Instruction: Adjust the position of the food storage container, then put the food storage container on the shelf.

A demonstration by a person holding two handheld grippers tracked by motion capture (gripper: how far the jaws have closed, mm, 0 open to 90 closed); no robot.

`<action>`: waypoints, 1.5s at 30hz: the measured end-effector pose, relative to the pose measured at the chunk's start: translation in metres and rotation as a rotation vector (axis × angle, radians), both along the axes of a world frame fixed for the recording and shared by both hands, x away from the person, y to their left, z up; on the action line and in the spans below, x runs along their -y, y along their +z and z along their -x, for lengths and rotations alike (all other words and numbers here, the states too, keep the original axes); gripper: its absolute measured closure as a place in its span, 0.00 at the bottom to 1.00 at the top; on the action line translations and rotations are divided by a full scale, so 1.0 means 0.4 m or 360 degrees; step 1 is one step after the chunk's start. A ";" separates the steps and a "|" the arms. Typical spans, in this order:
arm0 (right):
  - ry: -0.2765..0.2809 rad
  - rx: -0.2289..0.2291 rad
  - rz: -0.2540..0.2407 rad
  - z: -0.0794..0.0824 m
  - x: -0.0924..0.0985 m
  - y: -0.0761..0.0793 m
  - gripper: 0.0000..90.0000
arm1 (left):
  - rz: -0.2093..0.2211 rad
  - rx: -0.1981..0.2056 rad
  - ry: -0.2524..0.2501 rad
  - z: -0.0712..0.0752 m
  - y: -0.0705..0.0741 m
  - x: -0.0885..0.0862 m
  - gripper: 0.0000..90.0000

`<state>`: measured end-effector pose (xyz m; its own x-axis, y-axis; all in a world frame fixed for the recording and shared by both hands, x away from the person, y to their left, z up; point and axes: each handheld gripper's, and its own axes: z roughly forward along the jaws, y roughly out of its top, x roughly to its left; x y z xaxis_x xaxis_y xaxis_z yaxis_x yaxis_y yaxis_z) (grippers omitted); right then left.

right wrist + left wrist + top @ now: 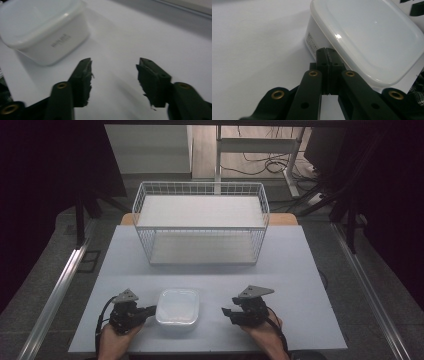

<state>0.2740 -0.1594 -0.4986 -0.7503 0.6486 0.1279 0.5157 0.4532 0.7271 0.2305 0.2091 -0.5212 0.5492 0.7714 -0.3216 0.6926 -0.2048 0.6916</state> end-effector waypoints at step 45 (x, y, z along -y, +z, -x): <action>-0.0098 0.0104 0.0031 -0.015 0.111 -0.006 0.13 | -0.0036 0.0141 -0.0194 -0.021 -0.015 0.086 0.07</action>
<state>0.2800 -0.2040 -0.5010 -0.7153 0.6956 0.0667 0.4945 0.4365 0.7516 0.2387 0.1748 -0.5272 0.6649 0.7035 -0.2512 0.5980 -0.2998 0.7433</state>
